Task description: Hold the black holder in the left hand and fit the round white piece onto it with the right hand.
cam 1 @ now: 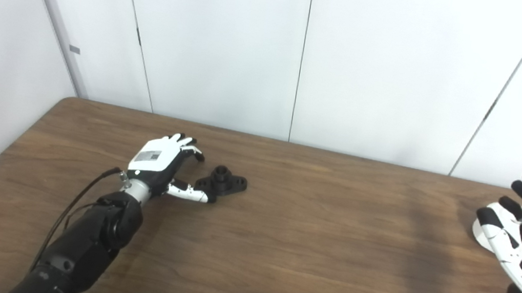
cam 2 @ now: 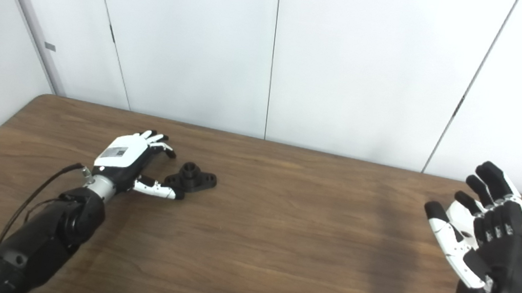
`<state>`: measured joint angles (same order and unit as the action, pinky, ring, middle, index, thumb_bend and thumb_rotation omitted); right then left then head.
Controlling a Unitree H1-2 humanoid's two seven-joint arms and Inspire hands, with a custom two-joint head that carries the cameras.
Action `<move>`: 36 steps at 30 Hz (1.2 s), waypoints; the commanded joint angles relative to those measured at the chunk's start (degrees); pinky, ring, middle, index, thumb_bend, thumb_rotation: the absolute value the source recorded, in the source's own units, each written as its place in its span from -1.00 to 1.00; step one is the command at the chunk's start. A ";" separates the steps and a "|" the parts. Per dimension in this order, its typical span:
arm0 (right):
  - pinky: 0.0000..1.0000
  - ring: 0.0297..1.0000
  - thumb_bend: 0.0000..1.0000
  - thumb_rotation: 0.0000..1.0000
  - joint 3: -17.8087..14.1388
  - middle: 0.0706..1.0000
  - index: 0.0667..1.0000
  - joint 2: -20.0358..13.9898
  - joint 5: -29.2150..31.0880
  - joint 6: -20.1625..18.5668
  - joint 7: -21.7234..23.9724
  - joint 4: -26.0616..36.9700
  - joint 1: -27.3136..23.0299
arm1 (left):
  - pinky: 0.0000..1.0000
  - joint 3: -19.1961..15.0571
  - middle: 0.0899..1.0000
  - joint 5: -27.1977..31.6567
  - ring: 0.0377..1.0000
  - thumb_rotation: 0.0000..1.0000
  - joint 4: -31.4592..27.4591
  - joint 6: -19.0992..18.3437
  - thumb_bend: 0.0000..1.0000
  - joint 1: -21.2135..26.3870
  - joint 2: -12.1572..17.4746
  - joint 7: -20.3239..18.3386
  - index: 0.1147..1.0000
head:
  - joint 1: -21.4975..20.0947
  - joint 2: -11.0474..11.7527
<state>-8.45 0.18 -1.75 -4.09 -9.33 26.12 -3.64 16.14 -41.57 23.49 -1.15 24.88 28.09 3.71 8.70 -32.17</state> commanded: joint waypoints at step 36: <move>0.50 0.60 -0.04 -0.63 -0.02 0.61 0.53 0.93 -1.86 2.09 -0.48 1.53 -0.55 | 1.00 0.84 0.41 0.72 0.74 -0.89 3.41 14.23 0.05 1.60 -0.43 8.29 -0.17 | -0.39 -0.66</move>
<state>-8.38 1.27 -3.74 -4.11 -9.83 25.92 -2.89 16.62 -39.76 26.78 12.38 25.22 26.93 11.85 8.26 -32.78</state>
